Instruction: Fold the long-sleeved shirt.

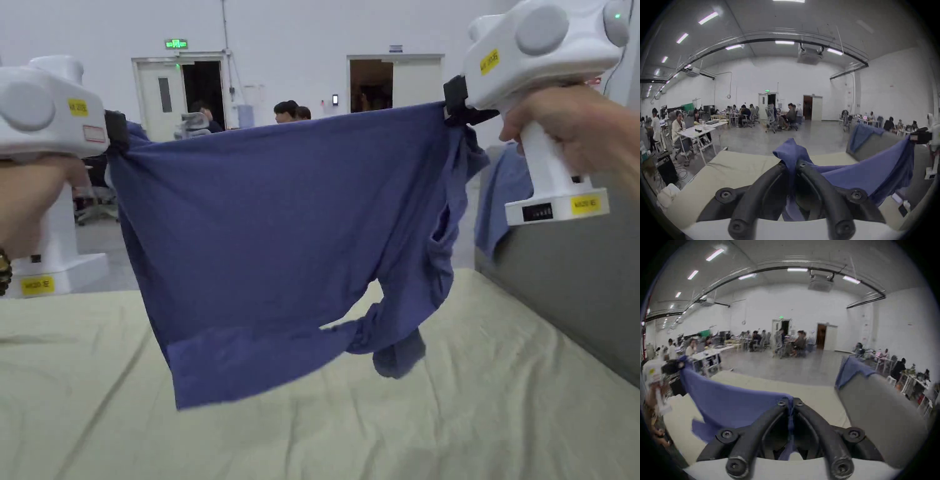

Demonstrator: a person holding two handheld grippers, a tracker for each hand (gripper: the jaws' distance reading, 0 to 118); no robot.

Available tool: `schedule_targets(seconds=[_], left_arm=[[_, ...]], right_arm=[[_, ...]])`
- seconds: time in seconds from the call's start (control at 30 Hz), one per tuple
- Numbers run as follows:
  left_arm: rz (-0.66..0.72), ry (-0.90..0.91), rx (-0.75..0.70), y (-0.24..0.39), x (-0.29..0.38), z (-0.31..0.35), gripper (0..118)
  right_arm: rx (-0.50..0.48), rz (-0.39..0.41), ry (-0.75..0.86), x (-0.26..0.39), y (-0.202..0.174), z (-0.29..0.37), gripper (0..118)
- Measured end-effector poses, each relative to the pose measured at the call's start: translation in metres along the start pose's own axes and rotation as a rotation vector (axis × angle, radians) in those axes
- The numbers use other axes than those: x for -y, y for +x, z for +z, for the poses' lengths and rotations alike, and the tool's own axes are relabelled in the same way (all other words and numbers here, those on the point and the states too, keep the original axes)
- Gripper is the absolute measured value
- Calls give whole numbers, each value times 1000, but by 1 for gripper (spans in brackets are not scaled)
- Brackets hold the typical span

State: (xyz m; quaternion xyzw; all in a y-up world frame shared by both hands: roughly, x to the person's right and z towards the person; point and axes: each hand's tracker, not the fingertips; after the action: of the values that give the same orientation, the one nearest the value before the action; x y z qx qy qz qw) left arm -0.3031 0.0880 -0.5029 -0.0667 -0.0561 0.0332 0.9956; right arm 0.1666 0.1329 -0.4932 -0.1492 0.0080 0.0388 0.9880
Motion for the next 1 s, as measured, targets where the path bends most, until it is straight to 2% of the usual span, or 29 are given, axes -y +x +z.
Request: schedule_targets(seconds=[0.2, 0.43, 0.5, 0.6, 0.87, 1.0], left_arm=[[17, 69, -14, 23, -25, 4, 5], [-38, 58, -13, 35, -18, -7, 5], [-51, 38, -12, 35, -6, -12, 5], [-56, 5, -25, 31, 27, -22, 5], [-5, -177, -39, 9, 165, -54, 5], [14, -226, -36, 0, 199, -48, 5]], right_arm=[[55, -55, 27, -23, 6, -17, 0], [45, -132, 11, 6, 17, -37, 0], [40, -126, -4, 21, 16, -42, 0], [18, -119, -41, 57, 12, -49, 0], [-32, -116, -234, 192, -8, -96, 0], [-47, -116, -275, 229, -12, -99, 0]])
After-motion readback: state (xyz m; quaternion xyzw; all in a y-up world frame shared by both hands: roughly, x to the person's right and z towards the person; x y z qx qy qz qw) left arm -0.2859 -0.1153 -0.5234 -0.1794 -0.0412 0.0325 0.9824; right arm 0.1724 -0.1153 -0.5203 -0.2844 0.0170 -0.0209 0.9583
